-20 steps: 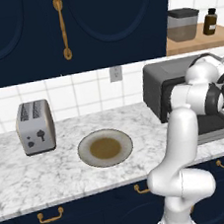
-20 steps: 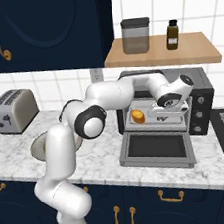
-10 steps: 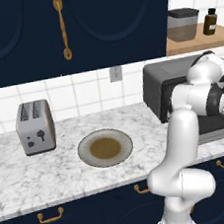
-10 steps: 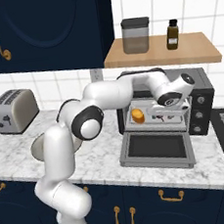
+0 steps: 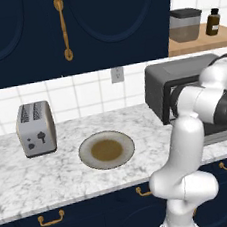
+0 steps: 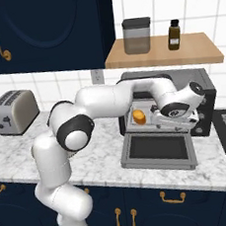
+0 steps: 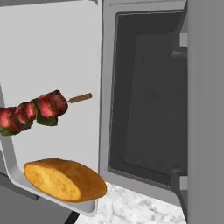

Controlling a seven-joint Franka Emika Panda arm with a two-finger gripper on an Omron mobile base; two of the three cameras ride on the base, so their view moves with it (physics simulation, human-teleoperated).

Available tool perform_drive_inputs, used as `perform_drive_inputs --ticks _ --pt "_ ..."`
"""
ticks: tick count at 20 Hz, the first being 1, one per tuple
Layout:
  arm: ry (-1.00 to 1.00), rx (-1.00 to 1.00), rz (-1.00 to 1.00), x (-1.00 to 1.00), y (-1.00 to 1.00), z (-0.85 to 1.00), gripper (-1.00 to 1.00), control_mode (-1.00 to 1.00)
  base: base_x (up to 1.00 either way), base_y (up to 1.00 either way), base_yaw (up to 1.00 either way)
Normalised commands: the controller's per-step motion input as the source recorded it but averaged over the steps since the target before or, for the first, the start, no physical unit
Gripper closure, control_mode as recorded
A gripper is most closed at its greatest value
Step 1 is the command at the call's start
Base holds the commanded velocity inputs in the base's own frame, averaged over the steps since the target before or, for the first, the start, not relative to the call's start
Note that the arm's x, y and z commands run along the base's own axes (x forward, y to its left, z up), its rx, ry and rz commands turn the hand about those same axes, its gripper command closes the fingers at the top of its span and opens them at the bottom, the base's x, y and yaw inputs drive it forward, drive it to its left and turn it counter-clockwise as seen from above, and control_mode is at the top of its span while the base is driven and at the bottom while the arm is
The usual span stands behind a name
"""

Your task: Pick up the kebab skewer and baguette bread, and place them inside the toaster oven. Close the toaster oven door and start by setting the timer.

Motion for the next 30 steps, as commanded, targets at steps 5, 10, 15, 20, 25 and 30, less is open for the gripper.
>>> perform_drive_inputs --ticks 5,10,15,20,25,30 --pt "0.16 -0.11 -0.32 -0.31 0.03 -0.35 -1.00 -1.00 0.00 0.00 0.00" --pt "0.10 -0.12 -0.23 0.27 0.38 -0.21 -1.00 -1.00 0.00 0.00 0.00" --pt "0.00 -0.09 -0.15 0.21 0.24 -0.33 -1.00 -1.00 0.00 0.00 0.00" --pt "0.00 -0.09 -0.17 0.03 0.06 -0.32 -1.00 -1.00 0.00 0.00 0.00" --pt "0.01 -0.06 -0.19 0.34 0.00 -0.07 -1.00 -1.00 0.00 0.00 0.00" --pt "0.05 -0.03 -0.20 0.44 0.00 -0.10 -1.00 -1.00 0.00 0.00 0.00"
